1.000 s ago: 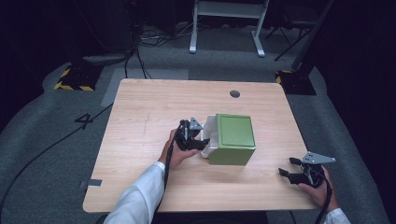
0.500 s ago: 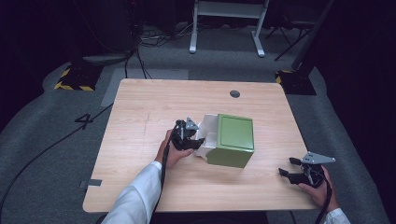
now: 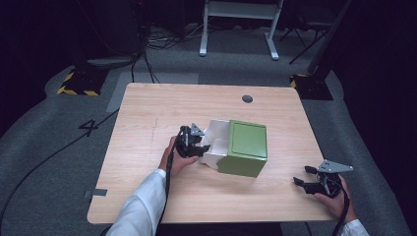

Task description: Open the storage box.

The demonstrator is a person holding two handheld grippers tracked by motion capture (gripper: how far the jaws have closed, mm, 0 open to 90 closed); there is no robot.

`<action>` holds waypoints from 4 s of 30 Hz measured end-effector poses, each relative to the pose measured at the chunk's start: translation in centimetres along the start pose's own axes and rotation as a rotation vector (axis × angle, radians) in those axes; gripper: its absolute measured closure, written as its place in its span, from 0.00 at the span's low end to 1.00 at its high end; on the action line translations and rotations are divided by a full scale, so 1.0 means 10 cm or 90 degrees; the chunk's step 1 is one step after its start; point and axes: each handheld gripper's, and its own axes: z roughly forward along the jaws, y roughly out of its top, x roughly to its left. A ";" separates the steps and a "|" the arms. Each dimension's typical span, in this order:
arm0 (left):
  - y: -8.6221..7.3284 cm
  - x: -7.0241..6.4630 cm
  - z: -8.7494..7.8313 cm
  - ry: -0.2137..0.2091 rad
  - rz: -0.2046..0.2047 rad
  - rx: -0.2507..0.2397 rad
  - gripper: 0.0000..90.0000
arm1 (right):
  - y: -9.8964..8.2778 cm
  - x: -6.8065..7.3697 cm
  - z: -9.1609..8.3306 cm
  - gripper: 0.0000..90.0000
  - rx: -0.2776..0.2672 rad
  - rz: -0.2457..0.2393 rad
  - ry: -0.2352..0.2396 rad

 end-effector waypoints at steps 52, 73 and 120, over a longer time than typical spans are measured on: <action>-0.06 0.32 -0.65 0.072 0.007 -0.054 0.49 | 0.00 0.00 0.00 0.28 0.000 0.000 0.001; -0.32 0.36 -1.07 0.111 0.030 -0.033 0.43 | 0.00 0.00 0.00 0.28 0.000 0.000 0.001; -1.64 0.43 -1.35 0.092 0.016 0.050 0.19 | 0.00 0.00 0.00 0.28 0.000 0.001 -0.001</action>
